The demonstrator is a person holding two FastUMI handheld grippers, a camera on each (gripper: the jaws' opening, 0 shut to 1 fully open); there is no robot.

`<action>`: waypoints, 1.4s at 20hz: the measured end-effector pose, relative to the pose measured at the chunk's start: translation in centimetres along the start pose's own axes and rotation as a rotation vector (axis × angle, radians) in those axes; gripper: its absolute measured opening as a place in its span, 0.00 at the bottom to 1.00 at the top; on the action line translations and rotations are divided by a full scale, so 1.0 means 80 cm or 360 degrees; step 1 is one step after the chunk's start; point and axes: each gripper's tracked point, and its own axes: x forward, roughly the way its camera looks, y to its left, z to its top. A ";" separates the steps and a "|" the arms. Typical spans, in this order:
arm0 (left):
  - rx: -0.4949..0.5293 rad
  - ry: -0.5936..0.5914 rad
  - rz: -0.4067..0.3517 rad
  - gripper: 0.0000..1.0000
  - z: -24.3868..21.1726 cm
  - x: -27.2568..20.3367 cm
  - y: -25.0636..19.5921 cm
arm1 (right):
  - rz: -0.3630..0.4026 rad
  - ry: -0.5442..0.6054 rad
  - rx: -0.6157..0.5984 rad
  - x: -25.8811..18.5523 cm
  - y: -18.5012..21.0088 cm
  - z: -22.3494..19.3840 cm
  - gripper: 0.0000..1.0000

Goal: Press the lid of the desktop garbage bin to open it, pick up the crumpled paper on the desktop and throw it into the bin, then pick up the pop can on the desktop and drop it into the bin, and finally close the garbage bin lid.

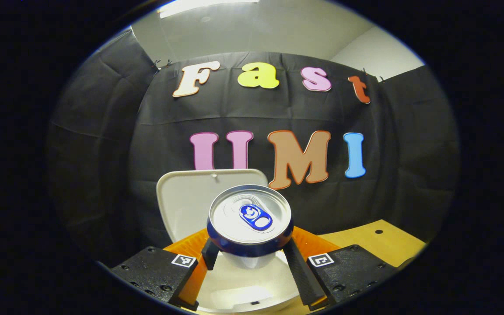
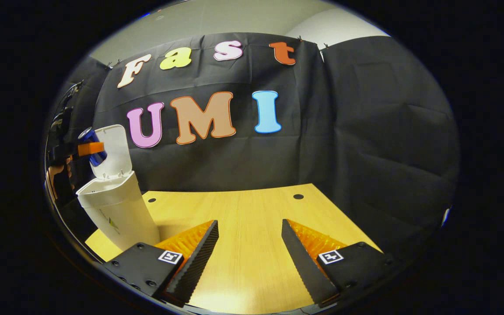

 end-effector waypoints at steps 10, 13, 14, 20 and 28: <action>0.0007 0.0046 0.0043 0.89 -0.018 -0.002 0.021 | 0.0058 -0.0047 -0.0037 0.011 0.030 0.012 0.96; 0.0006 -0.0016 0.0023 0.91 0.008 0.000 0.021 | 0.0068 -0.0034 -0.0047 0.014 0.035 0.007 0.96; -0.0011 -0.0027 0.0012 0.89 0.019 0.001 0.021 | 0.0068 -0.0027 -0.0056 0.015 0.036 0.006 0.96; -0.0122 -0.0137 -0.0023 0.92 0.100 0.019 0.029 | 0.0089 0.0021 -0.0058 0.017 0.035 -0.006 0.96; -0.0134 -0.0123 0.0066 0.92 0.160 0.098 0.061 | 0.0047 0.0003 -0.0035 0.011 0.018 -0.006 0.96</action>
